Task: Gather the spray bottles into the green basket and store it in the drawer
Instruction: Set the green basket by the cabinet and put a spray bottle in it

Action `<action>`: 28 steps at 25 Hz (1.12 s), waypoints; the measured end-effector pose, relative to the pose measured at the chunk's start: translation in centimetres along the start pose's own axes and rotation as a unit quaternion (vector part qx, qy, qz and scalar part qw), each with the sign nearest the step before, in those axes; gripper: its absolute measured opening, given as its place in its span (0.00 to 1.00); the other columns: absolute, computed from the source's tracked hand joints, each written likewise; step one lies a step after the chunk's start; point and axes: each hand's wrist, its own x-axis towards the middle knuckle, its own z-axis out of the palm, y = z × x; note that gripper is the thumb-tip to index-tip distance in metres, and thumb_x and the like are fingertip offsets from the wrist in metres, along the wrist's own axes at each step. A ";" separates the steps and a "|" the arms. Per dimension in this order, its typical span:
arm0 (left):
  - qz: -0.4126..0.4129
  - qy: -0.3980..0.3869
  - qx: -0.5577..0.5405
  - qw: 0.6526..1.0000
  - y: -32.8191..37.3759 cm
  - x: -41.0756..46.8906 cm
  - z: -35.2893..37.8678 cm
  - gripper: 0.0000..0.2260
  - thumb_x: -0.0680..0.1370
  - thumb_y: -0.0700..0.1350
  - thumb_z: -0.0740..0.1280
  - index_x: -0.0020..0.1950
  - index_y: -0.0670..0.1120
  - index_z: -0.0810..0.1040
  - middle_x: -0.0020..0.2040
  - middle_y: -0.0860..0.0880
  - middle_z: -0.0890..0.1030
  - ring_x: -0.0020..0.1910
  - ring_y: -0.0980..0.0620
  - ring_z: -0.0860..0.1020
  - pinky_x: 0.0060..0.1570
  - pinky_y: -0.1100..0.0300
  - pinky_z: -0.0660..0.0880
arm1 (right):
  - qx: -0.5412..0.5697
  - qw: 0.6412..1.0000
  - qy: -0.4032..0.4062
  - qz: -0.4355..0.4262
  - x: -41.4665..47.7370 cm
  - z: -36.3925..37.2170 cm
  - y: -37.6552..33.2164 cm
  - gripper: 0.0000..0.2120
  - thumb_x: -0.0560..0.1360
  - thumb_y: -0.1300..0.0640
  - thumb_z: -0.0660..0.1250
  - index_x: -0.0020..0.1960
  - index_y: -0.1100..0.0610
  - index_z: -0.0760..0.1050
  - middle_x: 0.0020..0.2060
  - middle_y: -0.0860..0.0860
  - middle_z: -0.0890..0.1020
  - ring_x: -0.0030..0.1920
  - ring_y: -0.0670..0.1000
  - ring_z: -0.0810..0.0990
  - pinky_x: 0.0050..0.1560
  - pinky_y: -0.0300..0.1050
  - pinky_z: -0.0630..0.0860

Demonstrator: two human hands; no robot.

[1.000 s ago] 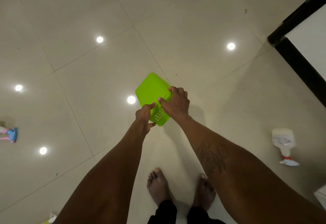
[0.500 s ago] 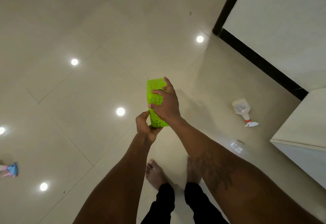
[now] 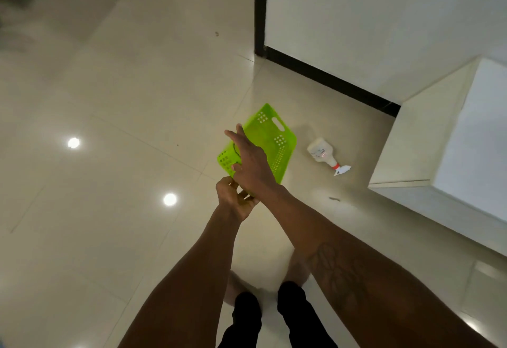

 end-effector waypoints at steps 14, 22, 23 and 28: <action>0.048 0.010 0.533 0.844 -2.6 4.0 19.3 0.12 0.68 0.43 0.77 0.48 0.40 0.80 0.49 0.39 0.80 0.42 0.41 0.80 0.42 0.34 0.81 | -0.198 0.970 -0.126 -0.064 -2.0 -13.1 13.8 0.37 0.68 0.77 0.64 0.74 0.54 0.66 0.75 0.50 0.65 0.53 0.61 0.80 0.41 0.47 0.70; 0.173 0.039 0.634 0.753 -8.0 8.5 26.6 0.13 0.73 0.37 0.62 0.53 0.44 0.81 0.46 0.41 0.80 0.32 0.38 0.82 0.21 0.47 0.79 | -0.108 0.990 0.084 -0.016 -3.4 -17.4 20.0 0.23 0.67 0.71 0.68 0.61 0.60 0.79 0.65 0.57 0.79 0.60 0.59 0.80 0.56 0.46 0.78; 0.181 0.025 0.642 0.745 -8.1 9.2 27.4 0.13 0.72 0.37 0.62 0.54 0.44 0.81 0.47 0.41 0.79 0.33 0.37 0.81 0.22 0.44 0.79 | -0.105 0.980 0.167 0.016 -3.4 -17.8 21.0 0.20 0.68 0.68 0.70 0.59 0.61 0.80 0.65 0.57 0.79 0.62 0.58 0.79 0.60 0.49 0.78; 0.230 -0.023 0.678 0.697 -8.6 12.8 31.4 0.12 0.72 0.37 0.65 0.54 0.47 0.74 0.53 0.45 0.73 0.36 0.42 0.78 0.25 0.42 0.81 | -0.010 0.896 0.362 0.258 -1.2 -19.1 25.7 0.25 0.72 0.60 0.69 0.68 0.60 0.72 0.67 0.59 0.75 0.67 0.59 0.75 0.65 0.50 0.74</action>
